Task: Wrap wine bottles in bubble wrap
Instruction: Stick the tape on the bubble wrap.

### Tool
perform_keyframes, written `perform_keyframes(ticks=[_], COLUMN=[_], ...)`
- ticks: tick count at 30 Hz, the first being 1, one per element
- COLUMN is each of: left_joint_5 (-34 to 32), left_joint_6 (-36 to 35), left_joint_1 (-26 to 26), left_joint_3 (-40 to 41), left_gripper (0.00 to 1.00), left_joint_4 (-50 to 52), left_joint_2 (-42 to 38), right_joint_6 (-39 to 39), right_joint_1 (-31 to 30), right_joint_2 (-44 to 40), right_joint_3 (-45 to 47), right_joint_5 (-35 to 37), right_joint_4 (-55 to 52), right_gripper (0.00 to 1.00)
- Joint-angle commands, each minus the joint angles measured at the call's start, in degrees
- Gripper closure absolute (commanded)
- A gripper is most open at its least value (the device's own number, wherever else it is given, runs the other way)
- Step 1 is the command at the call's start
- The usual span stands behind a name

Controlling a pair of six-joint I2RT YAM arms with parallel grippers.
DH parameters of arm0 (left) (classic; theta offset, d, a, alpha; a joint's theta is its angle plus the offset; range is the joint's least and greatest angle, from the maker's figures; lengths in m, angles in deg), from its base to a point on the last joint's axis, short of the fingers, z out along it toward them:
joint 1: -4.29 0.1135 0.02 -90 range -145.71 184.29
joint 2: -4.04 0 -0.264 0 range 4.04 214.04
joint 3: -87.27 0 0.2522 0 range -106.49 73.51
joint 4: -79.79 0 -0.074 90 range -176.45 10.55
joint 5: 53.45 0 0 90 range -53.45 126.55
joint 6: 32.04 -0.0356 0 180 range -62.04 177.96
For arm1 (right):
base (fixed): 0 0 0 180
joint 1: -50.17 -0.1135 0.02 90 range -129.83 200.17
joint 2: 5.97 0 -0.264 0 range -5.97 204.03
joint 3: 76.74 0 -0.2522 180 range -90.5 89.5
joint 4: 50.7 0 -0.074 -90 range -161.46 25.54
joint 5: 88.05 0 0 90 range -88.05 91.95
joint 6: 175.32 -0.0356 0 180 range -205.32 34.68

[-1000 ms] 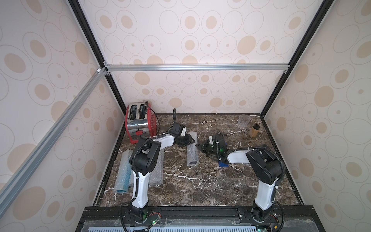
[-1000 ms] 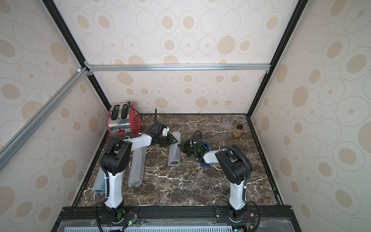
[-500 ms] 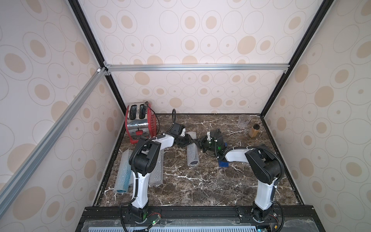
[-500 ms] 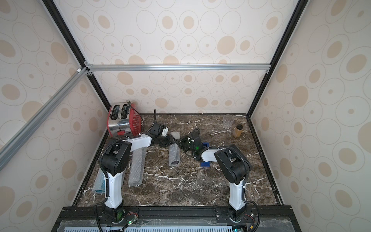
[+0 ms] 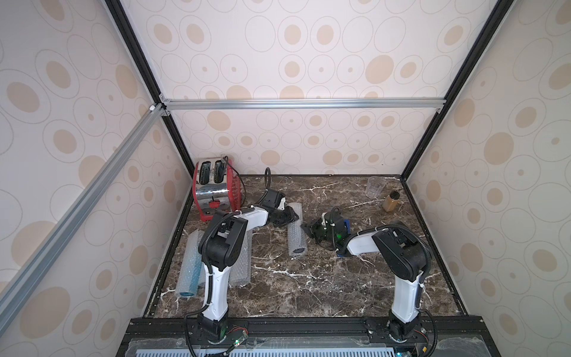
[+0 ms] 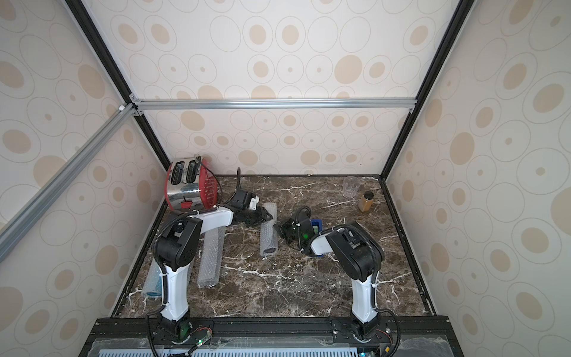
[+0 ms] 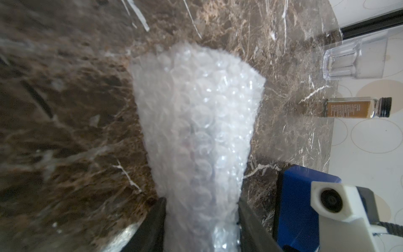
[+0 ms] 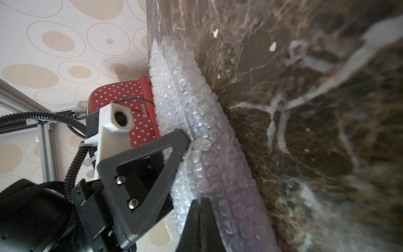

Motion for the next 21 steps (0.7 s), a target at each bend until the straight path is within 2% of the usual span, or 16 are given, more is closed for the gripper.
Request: perform_keyframes(ticks=[1,6,21], left_joint_5=[-2.55,-2.57,-2.81], left_joint_6=[-0.76,-1.03,-1.2], left_joint_1=[-0.28,-0.26,-0.2], left_joint_3=[2.02,1.69,1.58], left_gripper=[0.51,0.51,0.51], left_joint_4=[6.77,7.1,7.1], left_joint_2=[0.48,0.52,1.1], right_joint_6=[0.79,2.01,4.83], right_joint_1=[0.22,0.19,-0.61], right_joint_2=[-0.41,-0.28,-3.49], right_joint_3=[1.42,0.85,-2.14], right_joint_5=[1.17,0.23,-1.31], right_joint_4=[-0.83,-2.38,-8.17], right_gripper=[1.0,1.0,0.81])
